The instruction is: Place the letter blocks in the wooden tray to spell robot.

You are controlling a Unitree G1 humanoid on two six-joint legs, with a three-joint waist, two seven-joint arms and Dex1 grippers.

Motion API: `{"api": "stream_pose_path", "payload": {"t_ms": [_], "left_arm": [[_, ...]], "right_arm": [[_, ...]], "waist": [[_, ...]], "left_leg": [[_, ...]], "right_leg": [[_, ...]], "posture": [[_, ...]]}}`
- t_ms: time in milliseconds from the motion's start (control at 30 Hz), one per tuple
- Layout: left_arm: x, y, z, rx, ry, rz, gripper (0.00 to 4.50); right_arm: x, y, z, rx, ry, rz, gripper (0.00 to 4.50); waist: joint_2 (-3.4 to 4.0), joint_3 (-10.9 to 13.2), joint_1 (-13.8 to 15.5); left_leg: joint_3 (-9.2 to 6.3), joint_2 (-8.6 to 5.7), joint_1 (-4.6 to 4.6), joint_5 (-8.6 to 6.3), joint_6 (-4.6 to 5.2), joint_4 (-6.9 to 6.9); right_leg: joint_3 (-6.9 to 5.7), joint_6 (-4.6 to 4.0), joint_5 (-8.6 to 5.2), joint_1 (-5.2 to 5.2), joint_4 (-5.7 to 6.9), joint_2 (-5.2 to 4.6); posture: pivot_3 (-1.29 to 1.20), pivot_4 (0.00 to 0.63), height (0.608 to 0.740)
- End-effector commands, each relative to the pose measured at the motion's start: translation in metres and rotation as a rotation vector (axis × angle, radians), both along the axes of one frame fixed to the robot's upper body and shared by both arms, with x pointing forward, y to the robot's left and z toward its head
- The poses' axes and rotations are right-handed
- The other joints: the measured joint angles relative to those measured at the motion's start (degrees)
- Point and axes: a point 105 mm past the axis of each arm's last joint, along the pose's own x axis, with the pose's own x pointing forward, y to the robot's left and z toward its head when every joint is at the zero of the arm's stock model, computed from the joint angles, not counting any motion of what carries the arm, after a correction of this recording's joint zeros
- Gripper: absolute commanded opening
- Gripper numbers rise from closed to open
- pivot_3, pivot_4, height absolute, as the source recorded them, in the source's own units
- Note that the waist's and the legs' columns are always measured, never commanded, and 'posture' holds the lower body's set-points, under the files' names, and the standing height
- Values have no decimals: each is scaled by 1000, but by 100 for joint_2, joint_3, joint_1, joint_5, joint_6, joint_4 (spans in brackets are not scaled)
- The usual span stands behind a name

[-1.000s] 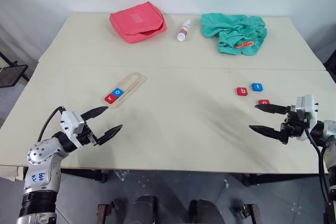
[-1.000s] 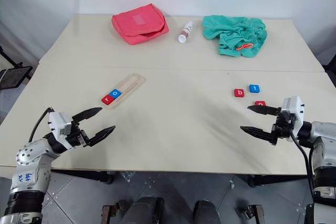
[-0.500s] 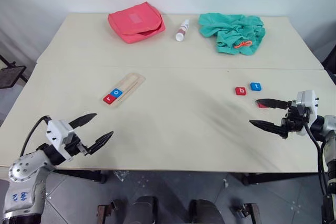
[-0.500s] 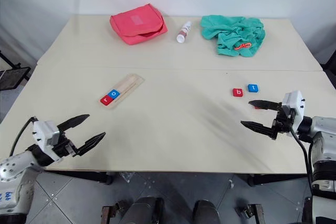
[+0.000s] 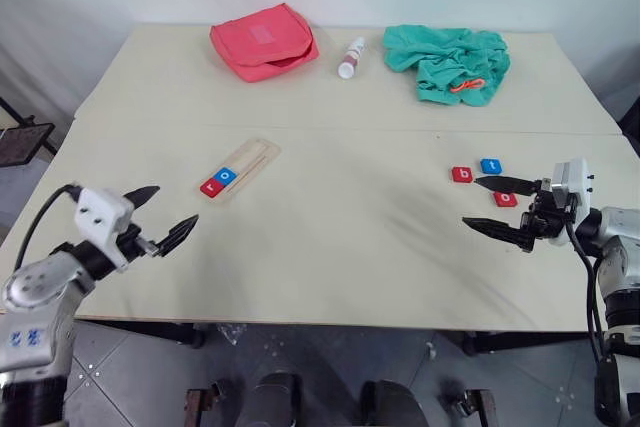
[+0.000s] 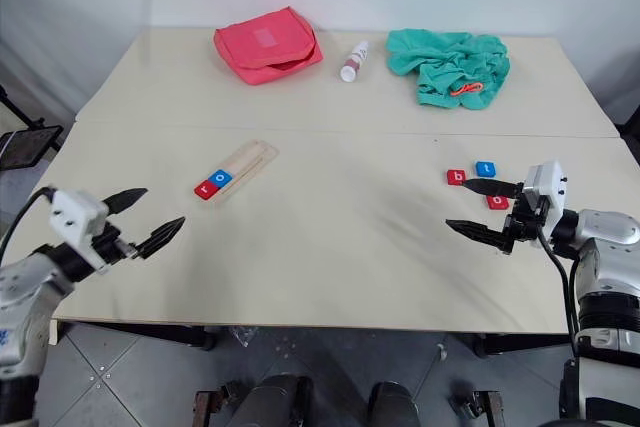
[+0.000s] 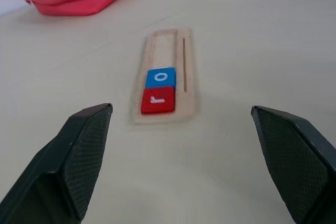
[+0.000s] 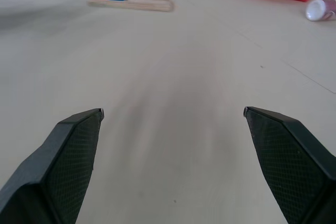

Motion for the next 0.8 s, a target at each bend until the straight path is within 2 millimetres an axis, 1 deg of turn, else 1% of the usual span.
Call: {"api": "stream_pose_path", "payload": {"t_ms": [33,233,267,333,533,633,800], "left_arm": [[18,-3,1,19,58,-1,4500],[49,-12,1,57,118,-18,4500],[57,-14,2,74,118,-24,4500],[66,-17,2,91,127,-31,4500],[81,-19,-5,119,181,-41,4500],[89,-26,-9,138,227,-64,4500],[97,-34,-7,125,257,-93,4500]], "right_arm": [[-8,8,13,4,-60,49,4466],[-17,15,13,9,-74,59,4466],[-19,15,13,11,-72,53,4466],[-22,14,11,11,-69,46,4466],[-28,12,7,10,-60,23,4466],[-30,11,6,11,-60,13,4466],[-32,10,7,12,-63,-6,4466]], "waist": [[0,0,7],[-1,1,1],[-1,1,8],[-3,2,12],[-5,3,1],[-7,4,5],[-9,5,8]], "left_leg": [[-2,0,0,0,0,-2],[-2,-1,-1,0,-1,-1],[-1,-1,-1,0,-1,-1],[-2,-2,-1,0,-1,4],[0,-4,-2,0,-1,0],[6,-5,-2,0,-1,3],[5,-5,-3,0,-1,7]], "right_leg": [[-2,0,0,-1,3,0],[-5,0,0,-4,7,1],[-5,0,0,-4,7,1],[-7,0,0,-4,11,1],[-6,1,0,-7,14,1],[-8,1,0,-8,15,1],[-8,1,0,-8,19,0]], "posture": [[0,150,740],[0,150,740],[0,150,740],[0,150,740],[0,150,740],[0,150,740],[0,150,740]]}}
